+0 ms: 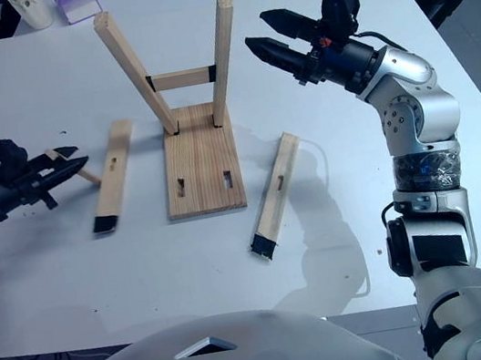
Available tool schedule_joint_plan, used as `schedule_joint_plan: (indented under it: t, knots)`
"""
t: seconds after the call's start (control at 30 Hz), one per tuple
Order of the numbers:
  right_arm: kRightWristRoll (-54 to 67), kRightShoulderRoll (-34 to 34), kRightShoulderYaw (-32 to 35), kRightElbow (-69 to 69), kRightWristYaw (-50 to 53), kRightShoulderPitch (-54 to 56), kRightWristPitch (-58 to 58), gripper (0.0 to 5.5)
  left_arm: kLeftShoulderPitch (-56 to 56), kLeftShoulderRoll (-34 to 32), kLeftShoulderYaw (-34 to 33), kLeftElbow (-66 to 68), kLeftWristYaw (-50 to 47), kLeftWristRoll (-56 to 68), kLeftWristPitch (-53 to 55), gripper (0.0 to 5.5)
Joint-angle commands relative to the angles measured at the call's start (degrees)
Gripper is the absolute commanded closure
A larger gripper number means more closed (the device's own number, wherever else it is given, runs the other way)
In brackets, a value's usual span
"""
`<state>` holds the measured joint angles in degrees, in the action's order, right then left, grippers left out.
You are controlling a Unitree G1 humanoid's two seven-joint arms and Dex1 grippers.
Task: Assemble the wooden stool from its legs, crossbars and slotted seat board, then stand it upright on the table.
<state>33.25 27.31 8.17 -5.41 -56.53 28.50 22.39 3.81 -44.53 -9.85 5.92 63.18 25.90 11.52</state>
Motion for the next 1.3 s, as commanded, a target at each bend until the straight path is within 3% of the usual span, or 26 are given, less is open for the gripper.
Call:
schedule_joint_plan:
  t: [0.03,0.17,0.5,0.87,1.3]
  knots:
    - [0.2,0.2,-0.5,1.1,-0.2,-1.1,0.6,2.56,-6.8,0.3,0.5,-13.3,0.5,4.2,4.9,4.19]
    - [0.2,0.1,-0.8,1.1,-0.3,-1.3,0.6,2.56,-2.6,-0.1,-0.1,-14.1,-0.2,4.8,6.0,4.19]
    - [-0.7,-2.2,-2.3,-1.3,0.3,0.1,-1.6,2.56,19.1,0.8,5.9,6.1,6.6,-1.3,-0.1,4.19]
    - [0.0,-2.7,-0.8,-1.1,1.4,-1.4,-1.6,2.56,22.1,2.3,8.8,19.4,10.2,-7.8,-8.3,4.19]
    - [-0.6,-3.6,-1.6,-2.2,1.6,-1.2,-1.6,2.56,22.3,4.3,9.7,18.6,11.7,-8.2,-9.5,4.19]
